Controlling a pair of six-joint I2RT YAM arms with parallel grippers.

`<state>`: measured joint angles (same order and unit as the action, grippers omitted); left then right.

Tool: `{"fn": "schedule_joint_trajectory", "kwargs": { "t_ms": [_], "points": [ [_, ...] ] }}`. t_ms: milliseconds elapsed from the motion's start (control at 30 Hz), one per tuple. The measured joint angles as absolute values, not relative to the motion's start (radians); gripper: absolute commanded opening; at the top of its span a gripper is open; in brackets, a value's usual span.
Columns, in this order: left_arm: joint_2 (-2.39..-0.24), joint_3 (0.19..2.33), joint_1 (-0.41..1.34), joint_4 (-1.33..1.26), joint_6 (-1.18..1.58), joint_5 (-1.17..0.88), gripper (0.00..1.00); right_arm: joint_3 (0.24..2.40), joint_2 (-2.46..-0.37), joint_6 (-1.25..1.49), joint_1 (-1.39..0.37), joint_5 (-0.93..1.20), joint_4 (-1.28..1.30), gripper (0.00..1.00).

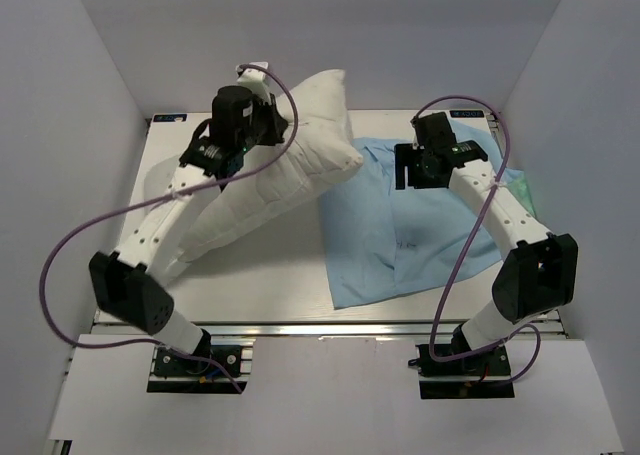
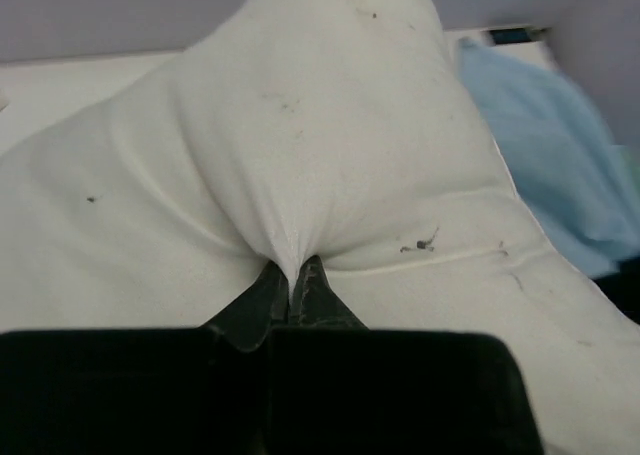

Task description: Put the pillow into the pillowcase

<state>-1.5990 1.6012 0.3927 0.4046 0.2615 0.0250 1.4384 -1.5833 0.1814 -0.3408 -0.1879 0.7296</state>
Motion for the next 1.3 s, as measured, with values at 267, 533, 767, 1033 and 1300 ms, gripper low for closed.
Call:
{"fn": "schedule_joint_trajectory", "kwargs": {
  "t_ms": [267, 533, 767, 1033, 1300],
  "points": [
    [-1.410, 1.291, 0.542, 0.173, 0.335, -0.154, 0.00, 1.375, -1.575, 0.240, -0.336, -0.216, 0.726, 0.76],
    [-1.480, 1.023, 0.546, 0.110, 0.447, -0.234, 0.00, 1.359, -1.679, 0.277, -0.286, -0.160, 0.636, 0.70],
    [-1.510, 0.994, 0.546, 0.049, 0.512, -0.268, 0.00, 1.507, -1.951, 0.310, -0.285, -0.138, 0.592, 0.67],
    [-1.523, 0.994, 0.545, 0.034, 0.533, -0.252, 0.00, 1.625, -2.122, 0.348, -0.283, -0.152, 0.571, 0.58],
    [-1.523, 0.999, 0.546, 0.057, 0.536, -0.236, 0.00, 1.662, -2.163, 0.374, -0.284, -0.213, 0.573, 0.12]
  ]
}}
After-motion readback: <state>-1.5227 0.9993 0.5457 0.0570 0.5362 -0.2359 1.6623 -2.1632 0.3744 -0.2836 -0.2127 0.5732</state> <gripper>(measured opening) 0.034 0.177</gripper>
